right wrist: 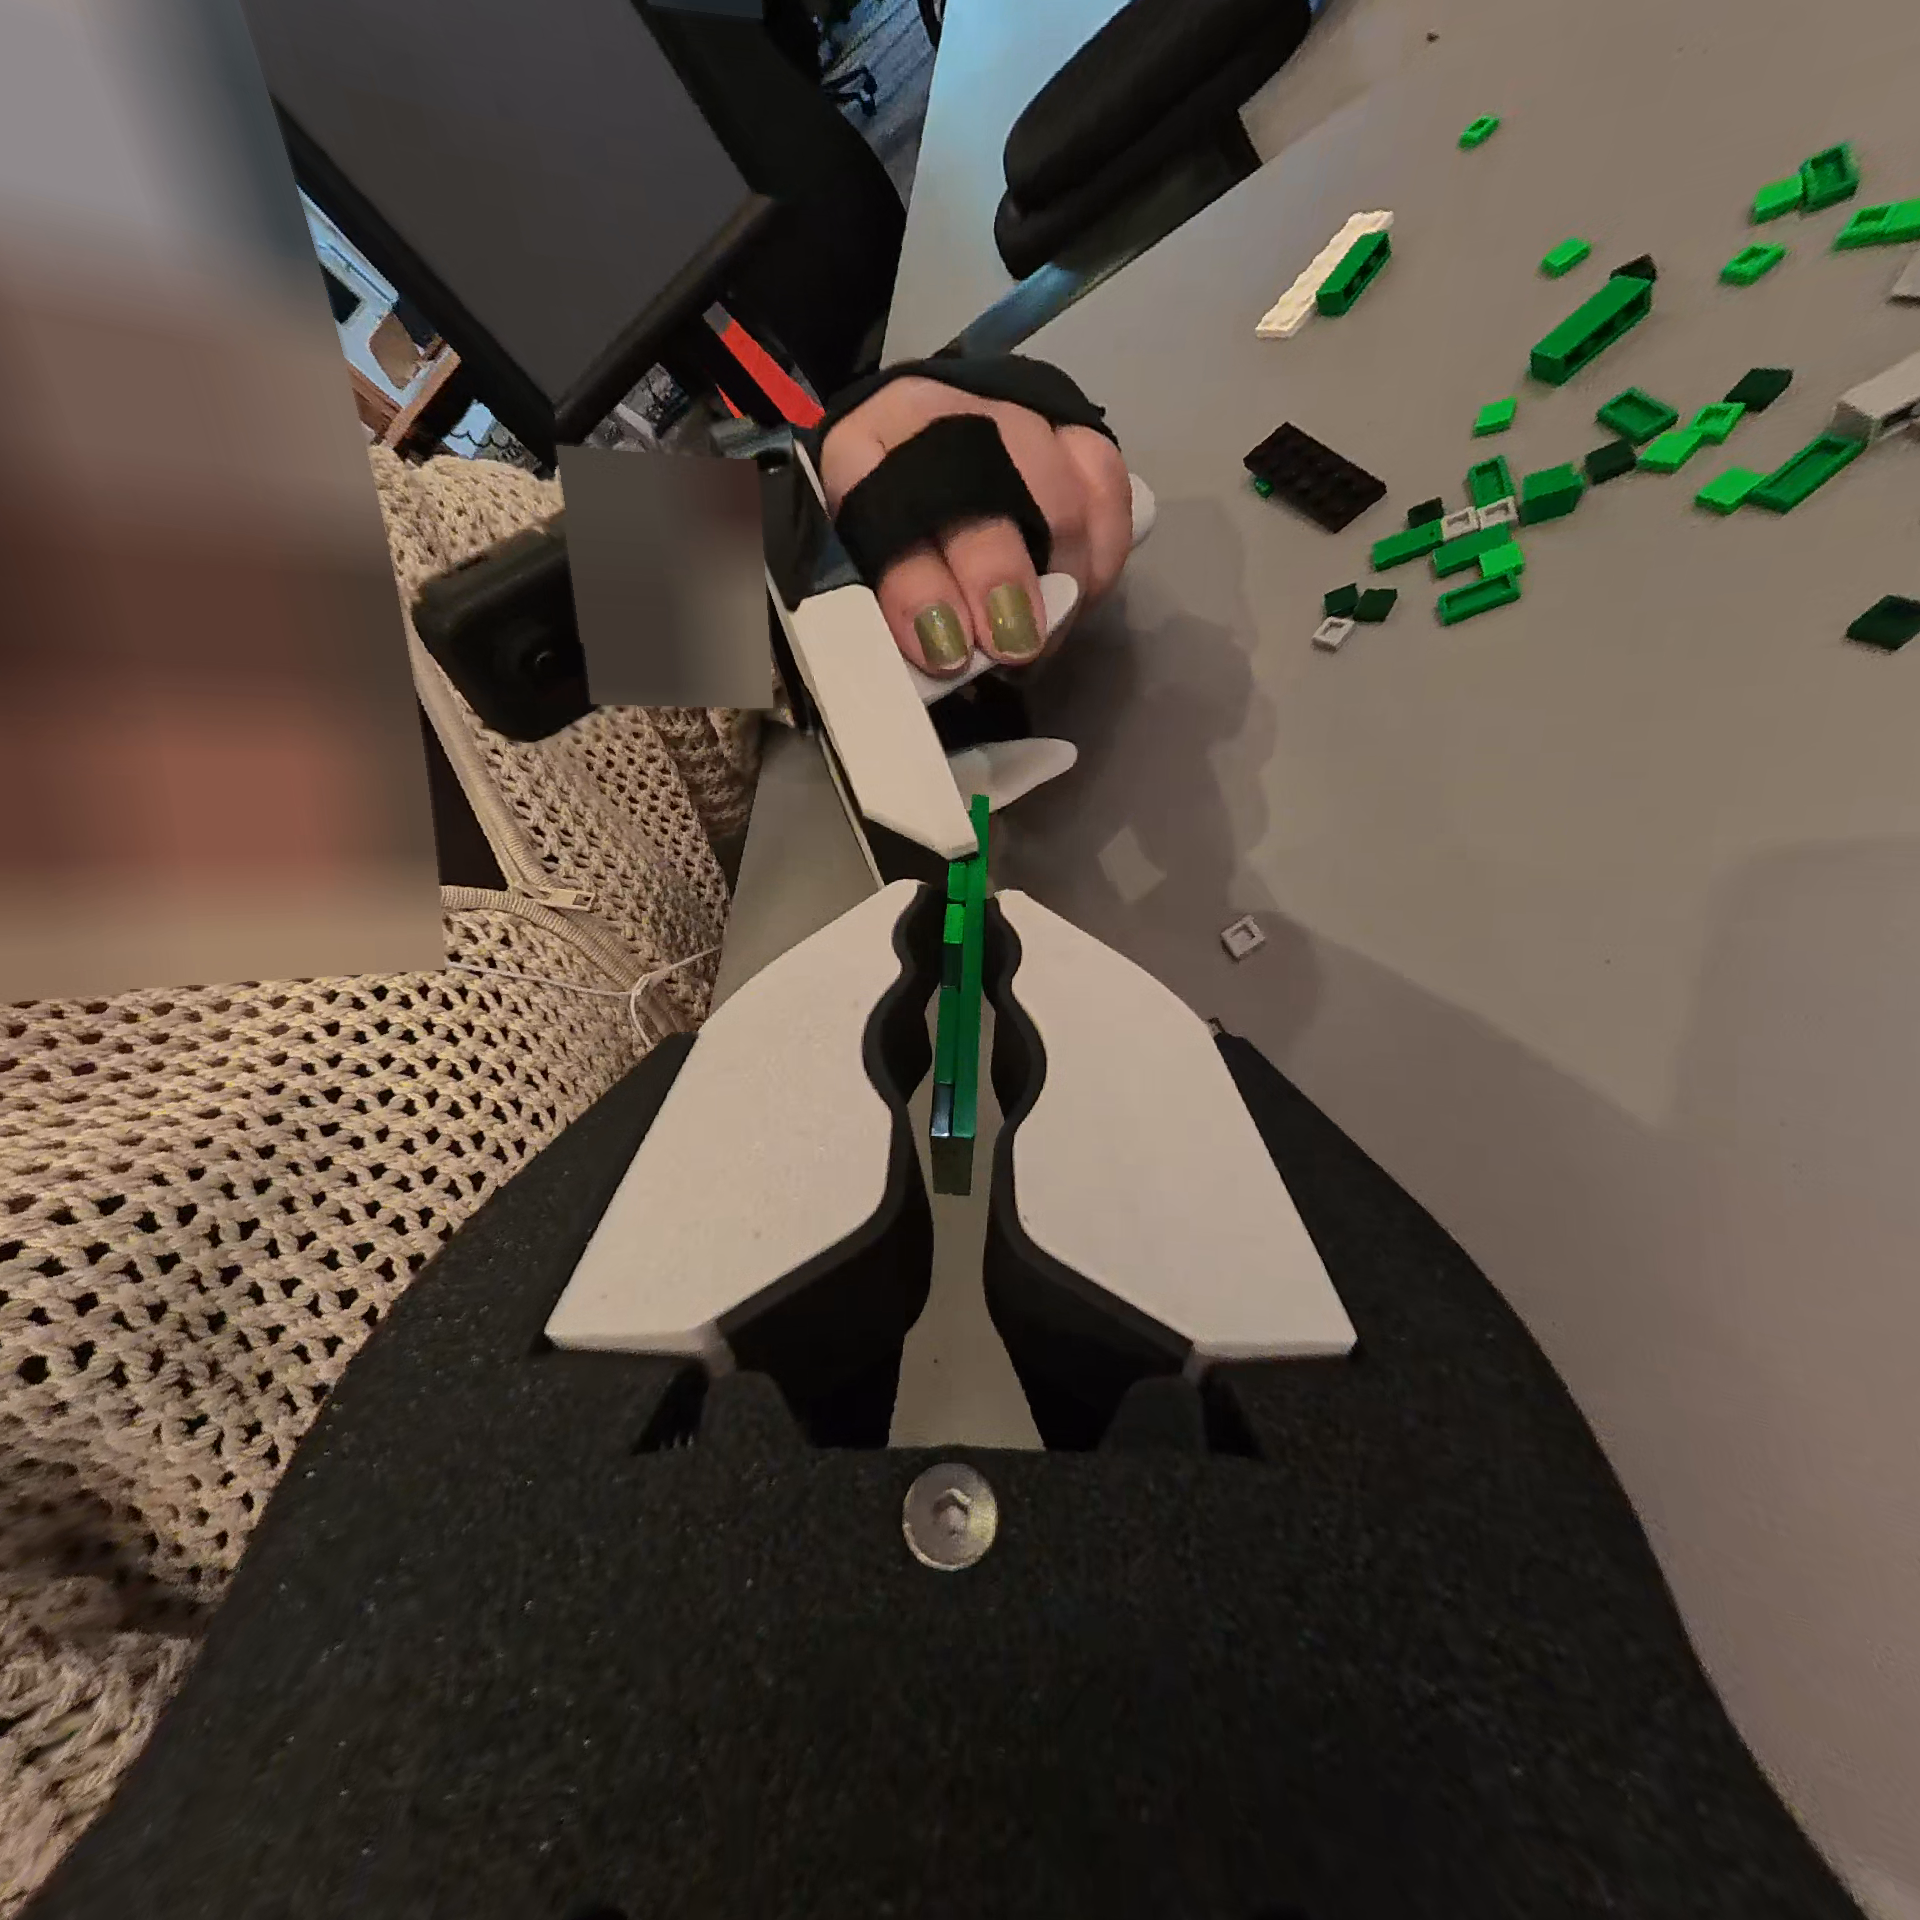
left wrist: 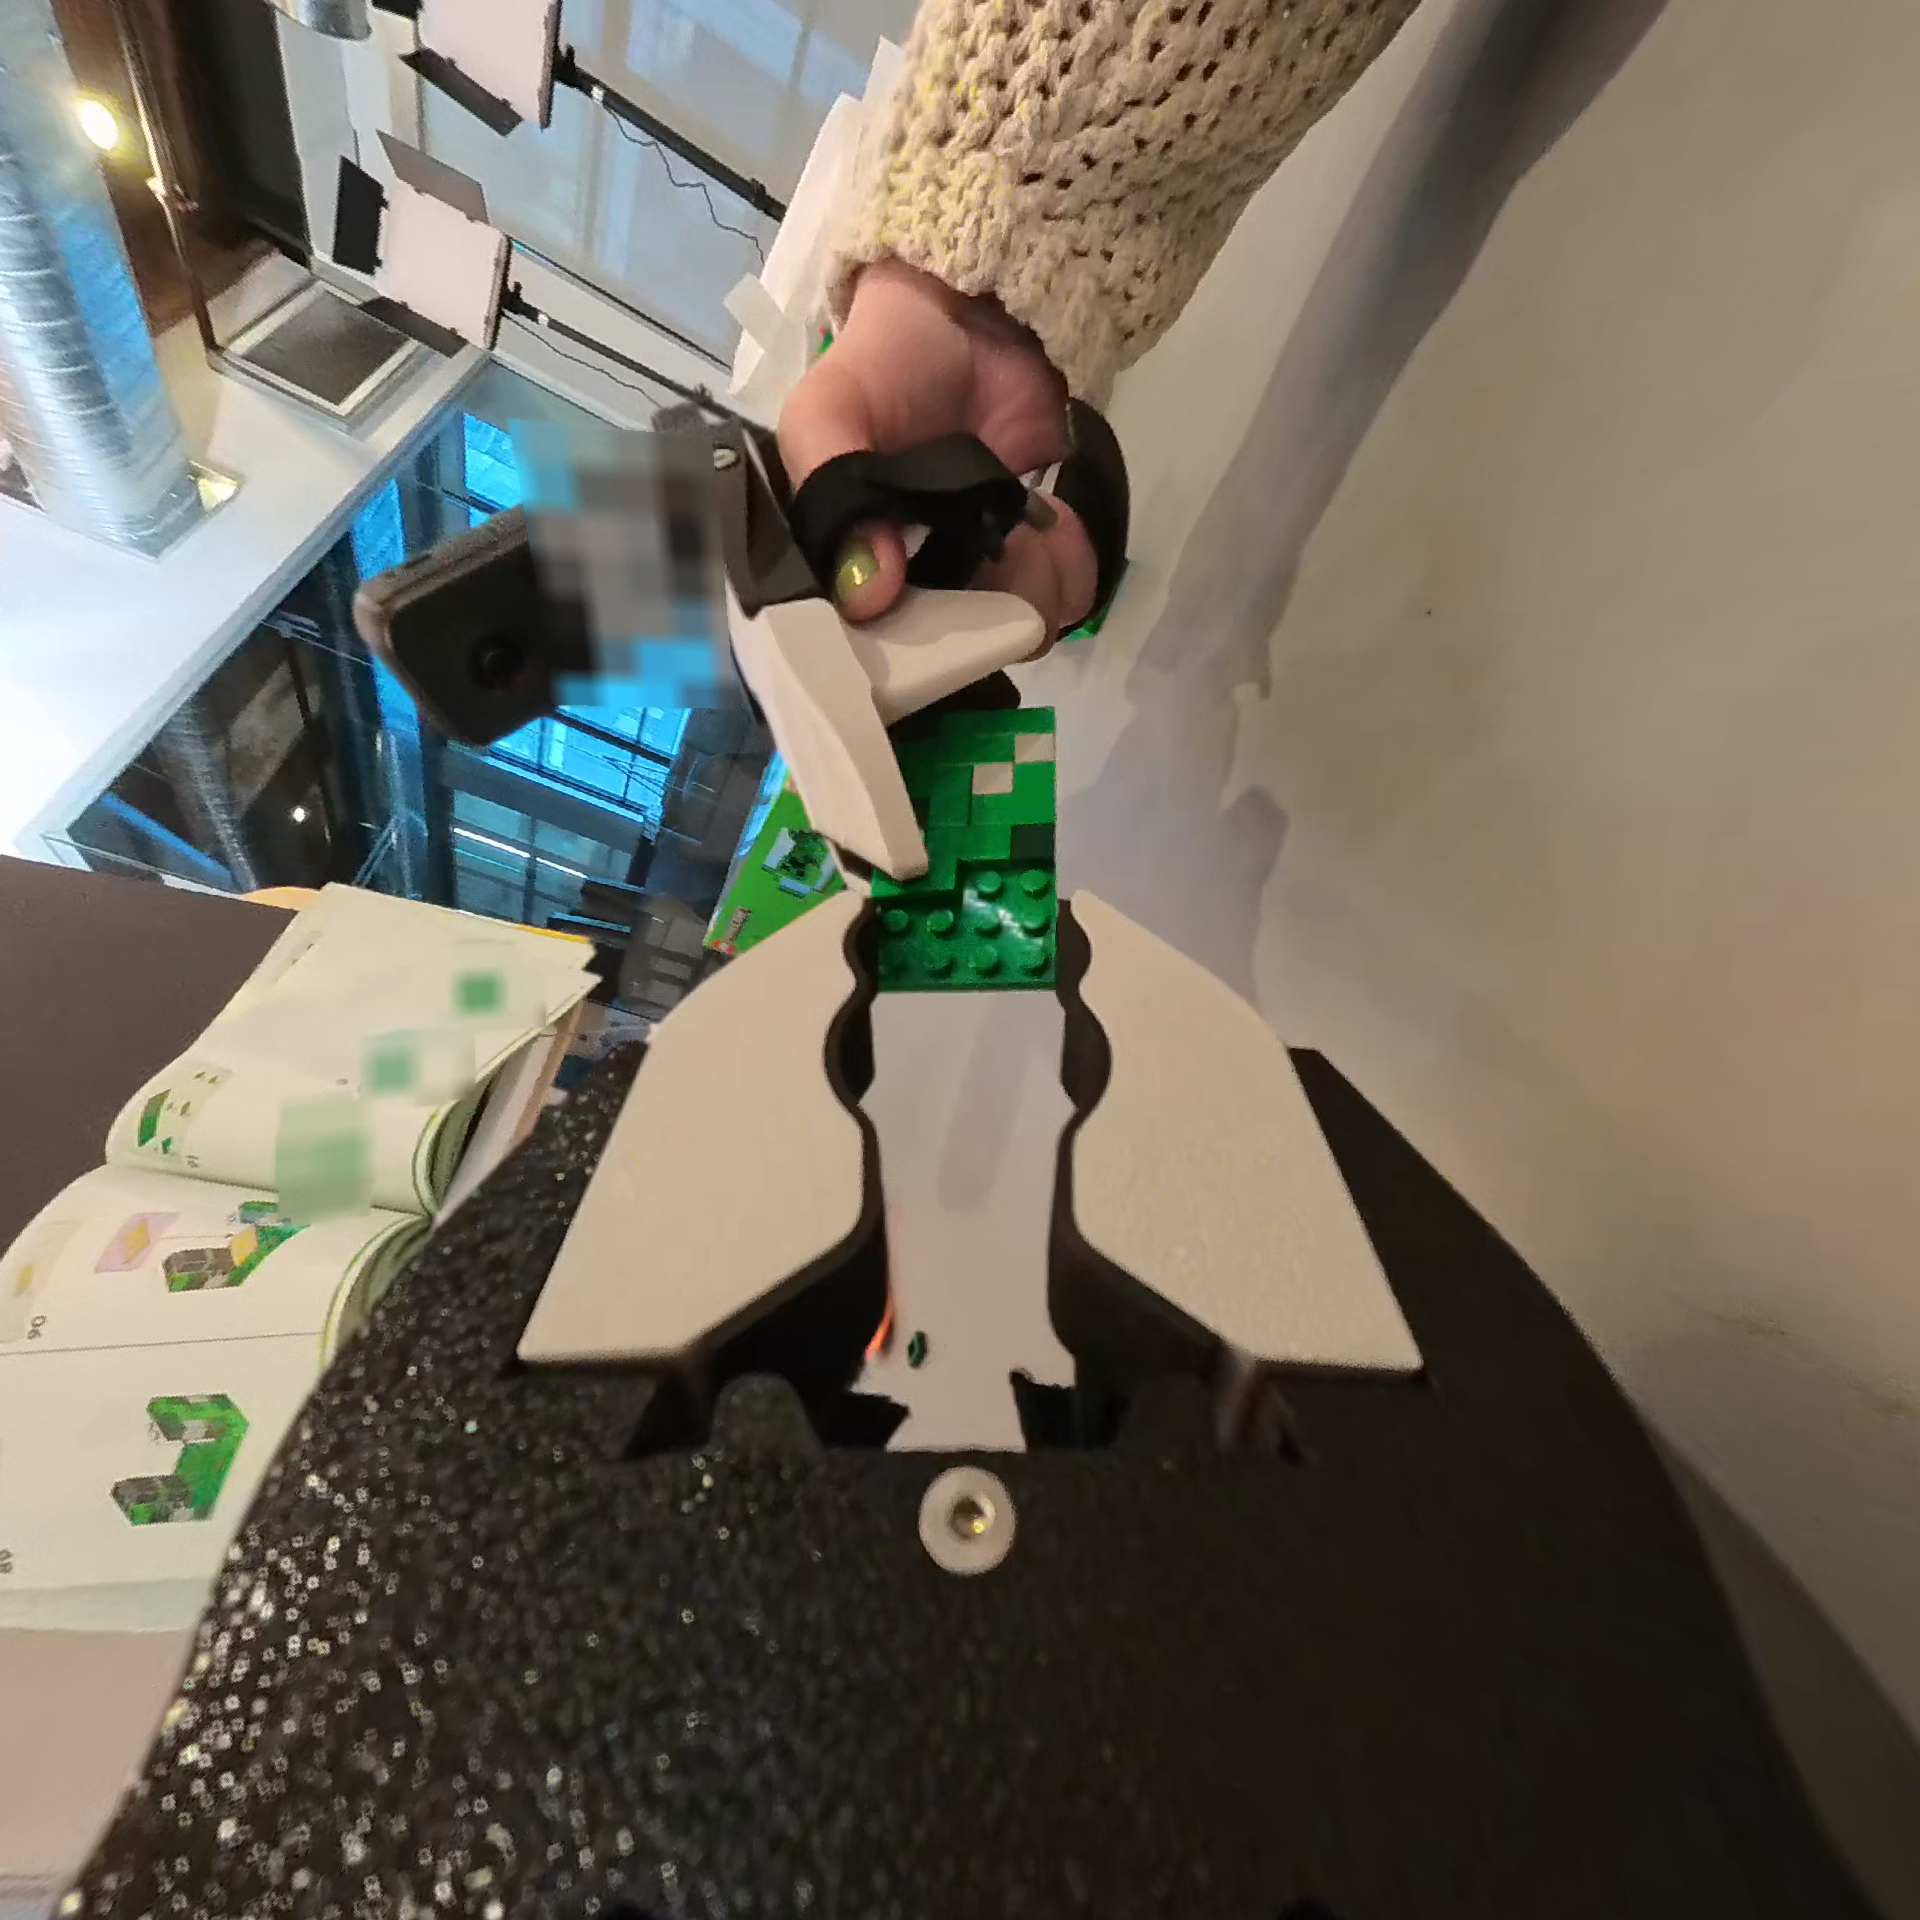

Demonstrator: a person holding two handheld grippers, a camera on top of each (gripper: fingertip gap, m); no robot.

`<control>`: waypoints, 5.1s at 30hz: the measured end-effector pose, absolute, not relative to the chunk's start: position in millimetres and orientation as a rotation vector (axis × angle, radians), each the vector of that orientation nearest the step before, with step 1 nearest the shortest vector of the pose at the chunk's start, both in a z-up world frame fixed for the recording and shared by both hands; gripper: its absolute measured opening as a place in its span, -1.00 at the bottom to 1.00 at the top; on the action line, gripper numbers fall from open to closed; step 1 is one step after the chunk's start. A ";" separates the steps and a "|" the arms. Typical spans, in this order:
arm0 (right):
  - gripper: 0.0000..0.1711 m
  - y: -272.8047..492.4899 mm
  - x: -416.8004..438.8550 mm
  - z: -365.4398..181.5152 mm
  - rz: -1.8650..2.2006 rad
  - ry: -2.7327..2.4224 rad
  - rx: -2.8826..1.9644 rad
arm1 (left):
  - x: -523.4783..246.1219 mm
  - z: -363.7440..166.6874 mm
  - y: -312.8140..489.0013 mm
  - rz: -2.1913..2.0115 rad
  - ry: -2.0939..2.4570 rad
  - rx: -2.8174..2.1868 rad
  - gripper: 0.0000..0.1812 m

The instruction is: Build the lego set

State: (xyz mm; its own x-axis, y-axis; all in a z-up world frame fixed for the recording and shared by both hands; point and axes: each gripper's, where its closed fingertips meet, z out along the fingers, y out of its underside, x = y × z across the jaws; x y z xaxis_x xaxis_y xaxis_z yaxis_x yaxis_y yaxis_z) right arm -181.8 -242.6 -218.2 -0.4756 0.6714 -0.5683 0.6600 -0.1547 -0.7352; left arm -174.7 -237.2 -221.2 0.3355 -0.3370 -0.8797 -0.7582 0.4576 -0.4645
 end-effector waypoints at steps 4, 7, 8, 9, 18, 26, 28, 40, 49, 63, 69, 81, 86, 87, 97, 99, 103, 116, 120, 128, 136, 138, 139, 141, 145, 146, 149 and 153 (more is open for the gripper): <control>-0.92 -240.2 -184.0 -214.2 1.663 -2.023 -1.507 | -174.8 -214.0 -236.3 0.217 1.155 -1.202 -0.66; -0.92 -239.7 -187.9 -203.5 1.470 -2.017 -1.261 | -179.3 -206.8 -231.7 -0.018 1.004 -1.337 -0.55; -0.92 -239.4 -189.3 -200.5 1.379 -2.017 -1.172 | -180.9 -204.8 -231.2 -0.077 0.972 -1.357 -0.55; -0.92 -239.8 -190.0 -197.8 1.283 -2.020 -1.075 | -180.9 -202.3 -232.5 -0.134 0.952 -1.361 -0.58; -0.92 -257.6 -187.3 -192.6 1.043 -2.079 -0.753 | -175.9 -194.4 -243.4 -0.239 0.962 -1.297 -0.89; -0.92 -261.6 -181.6 -197.6 0.918 -2.143 -0.648 | -170.5 -199.8 -248.2 -0.245 1.032 -1.313 -0.93; -0.91 -261.2 -180.5 -199.5 0.907 -2.146 -0.634 | -169.6 -201.8 -248.0 -0.229 1.045 -1.319 -0.93; -0.88 -252.6 -183.7 -215.7 0.921 -2.177 -0.764 | -174.1 -222.9 -237.8 -0.196 1.065 -1.437 -0.92; -0.92 -252.7 -181.2 -218.0 0.883 -2.216 -0.737 | -173.3 -227.9 -238.7 -0.187 1.089 -1.449 -0.92; -0.92 -253.1 -181.2 -223.5 0.762 -2.266 -0.689 | -171.6 -229.5 -241.2 -0.193 1.110 -1.441 -0.93; -0.92 -253.7 -180.1 -223.7 0.748 -2.272 -0.680 | -170.6 -229.9 -242.4 -0.191 1.122 -1.438 -0.93; -0.92 -242.7 -180.0 -221.3 1.023 -2.245 -1.032 | -177.6 -228.3 -230.8 0.063 1.106 -1.376 -0.54; -0.92 -247.2 -169.6 -224.7 1.374 -2.290 -1.291 | -170.2 -239.7 -235.6 0.346 1.301 -1.205 -0.40; -0.92 -248.0 -168.6 -225.0 1.415 -2.292 -1.317 | -169.0 -238.0 -236.9 0.357 1.303 -1.181 -0.46; -0.92 -254.2 -164.6 -229.2 1.526 -2.346 -1.405 | -162.2 -234.2 -245.1 0.341 1.344 -1.122 -0.62; -0.92 -252.2 -167.4 -228.8 1.527 -2.325 -1.398 | -165.1 -234.8 -242.7 0.298 1.326 -1.187 -0.62; -0.80 -233.2 -183.1 -216.8 1.449 -2.137 -1.298 | -178.9 -226.7 -231.7 0.018 1.096 -1.430 -0.62; -0.48 -224.4 -198.2 -218.0 0.281 -2.039 -0.501 | -204.9 -229.6 -215.8 -0.668 0.584 -1.779 -0.62; -0.60 -220.6 -209.6 -227.0 0.065 -1.998 -0.391 | -204.8 -233.0 -216.3 -0.687 0.584 -1.808 -0.62; -0.84 -213.4 -215.3 -236.5 -0.140 -2.000 -0.286 | -202.5 -236.1 -217.8 -0.699 0.600 -1.829 -0.62; -0.92 -215.5 -213.9 -234.1 -0.206 -1.972 -0.150 | -198.2 -238.1 -220.7 -0.781 0.591 -1.855 -0.62; -0.92 -215.9 -213.2 -234.1 -0.147 -1.973 -0.185 | -197.1 -238.6 -220.7 -0.770 0.601 -1.855 -0.62; -0.92 -216.2 -213.7 -233.0 -0.121 -1.961 -0.197 | -197.4 -237.9 -220.5 -0.767 0.598 -1.850 -0.62; -0.90 -216.3 -214.9 -232.2 -0.039 -1.927 -0.237 | -198.6 -236.9 -219.7 -0.759 0.592 -1.842 -0.62; -0.65 -209.6 -213.5 -236.3 0.202 -1.898 -0.465 | -203.9 -241.6 -216.4 -0.641 0.626 -1.858 -0.62; -0.58 -207.1 -212.3 -236.6 0.238 -1.887 -0.500 | -204.8 -242.4 -216.0 -0.619 0.635 -1.860 -0.62; -0.51 -200.7 -208.2 -241.2 0.305 -1.859 -0.557 | -207.6 -244.4 -214.9 -0.586 0.644 -1.870 -0.62; -0.45 -185.6 -205.4 -237.1 0.400 -1.685 -0.596 | -218.5 -244.2 -209.9 -0.472 0.654 -1.854 -0.62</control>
